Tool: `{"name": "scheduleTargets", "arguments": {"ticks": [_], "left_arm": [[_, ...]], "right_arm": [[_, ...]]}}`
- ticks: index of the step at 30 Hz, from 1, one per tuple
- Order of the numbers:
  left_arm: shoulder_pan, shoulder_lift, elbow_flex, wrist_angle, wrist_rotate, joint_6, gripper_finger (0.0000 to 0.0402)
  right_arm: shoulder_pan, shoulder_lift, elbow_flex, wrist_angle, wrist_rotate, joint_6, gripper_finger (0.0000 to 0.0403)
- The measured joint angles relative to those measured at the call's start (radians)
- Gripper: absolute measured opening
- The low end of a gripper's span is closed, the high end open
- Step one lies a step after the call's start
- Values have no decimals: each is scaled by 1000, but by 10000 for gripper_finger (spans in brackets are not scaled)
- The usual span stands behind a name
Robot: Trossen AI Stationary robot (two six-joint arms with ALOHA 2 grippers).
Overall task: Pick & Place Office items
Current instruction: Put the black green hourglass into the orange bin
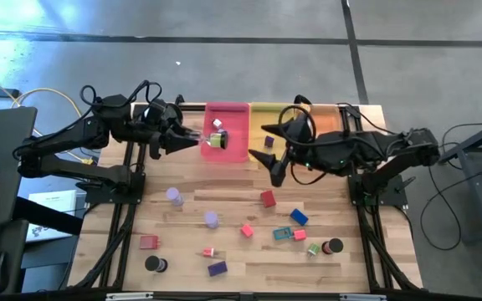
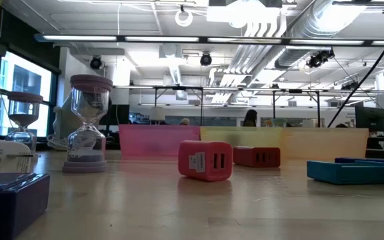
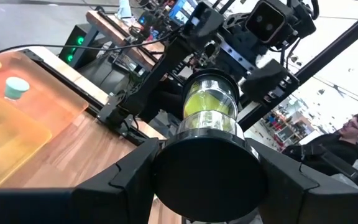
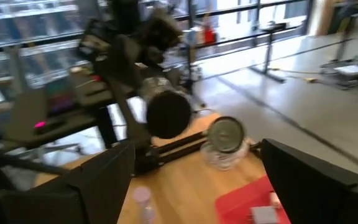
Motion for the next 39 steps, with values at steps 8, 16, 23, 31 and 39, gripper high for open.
{"name": "scheduleTargets", "arguments": {"ticks": [8,16,23,31,39], "left_arm": [[-4,28,0,49,-1,16,207],[-26,64,0,113,1,115,207],[-29,74,0,132,0,227,207],[-29,75,0,131,0,261,207],[-29,85,0,130,1,261,207]], "right_arm": [[-28,62,0,57,-79,-19,337],[-77,86,0,63,-256,140,333],[-87,84,0,67,-293,152,333],[-93,84,0,111,-288,61,333],[-93,99,0,157,-221,-112,333]]}}
